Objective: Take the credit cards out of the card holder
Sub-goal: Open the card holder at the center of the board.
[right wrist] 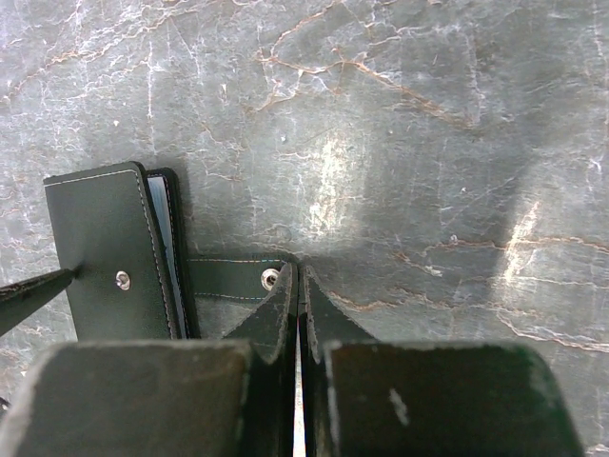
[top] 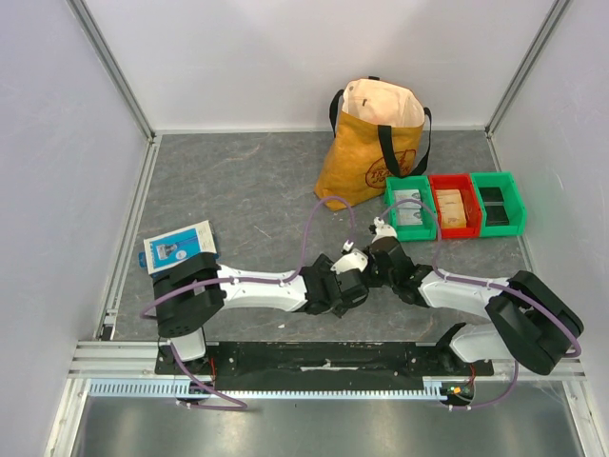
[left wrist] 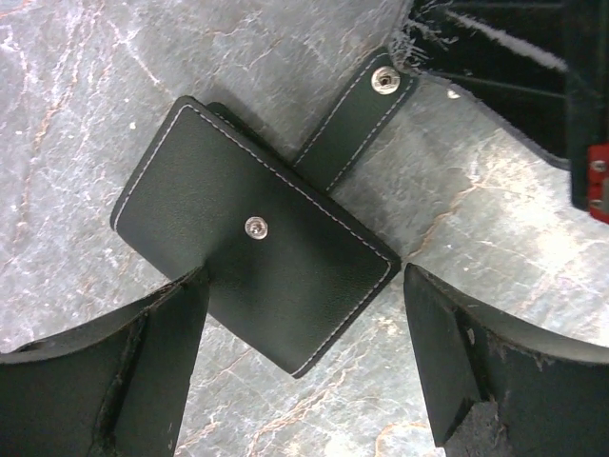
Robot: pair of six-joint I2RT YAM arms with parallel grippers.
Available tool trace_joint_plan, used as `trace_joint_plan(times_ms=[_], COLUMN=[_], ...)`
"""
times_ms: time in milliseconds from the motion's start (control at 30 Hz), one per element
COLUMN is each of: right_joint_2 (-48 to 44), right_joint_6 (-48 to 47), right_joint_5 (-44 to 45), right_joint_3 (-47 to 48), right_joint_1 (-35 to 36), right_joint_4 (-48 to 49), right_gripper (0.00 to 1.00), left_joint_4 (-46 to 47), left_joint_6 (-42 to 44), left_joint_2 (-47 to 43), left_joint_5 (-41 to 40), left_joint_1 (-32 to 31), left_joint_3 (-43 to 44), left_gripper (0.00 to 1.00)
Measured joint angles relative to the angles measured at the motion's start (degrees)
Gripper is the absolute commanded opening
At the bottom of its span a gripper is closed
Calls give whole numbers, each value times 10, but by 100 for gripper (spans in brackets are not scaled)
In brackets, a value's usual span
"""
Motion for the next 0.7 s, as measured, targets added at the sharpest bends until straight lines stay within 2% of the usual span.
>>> trace_joint_plan(times_ms=[267,467,700], right_joint_2=[0,0,1], right_joint_6=[5,5,5], right_joint_5=[-15,-22,-26], right_joint_3=[-3,-5,-5], right_joint_1=[-5,-7,-8], right_joint_4=[5,8,9], right_gripper=[0,0,0], left_joint_4=[-17,-19,-9], left_joint_6=[-14,-44,-85], left_joint_2=[11,-3,-74], left_joint_5=[-54,-74,-98], left_joint_1=[-8,-9,-9], left_joint_3=[5,-2,-53], left_gripper=[77,76,74])
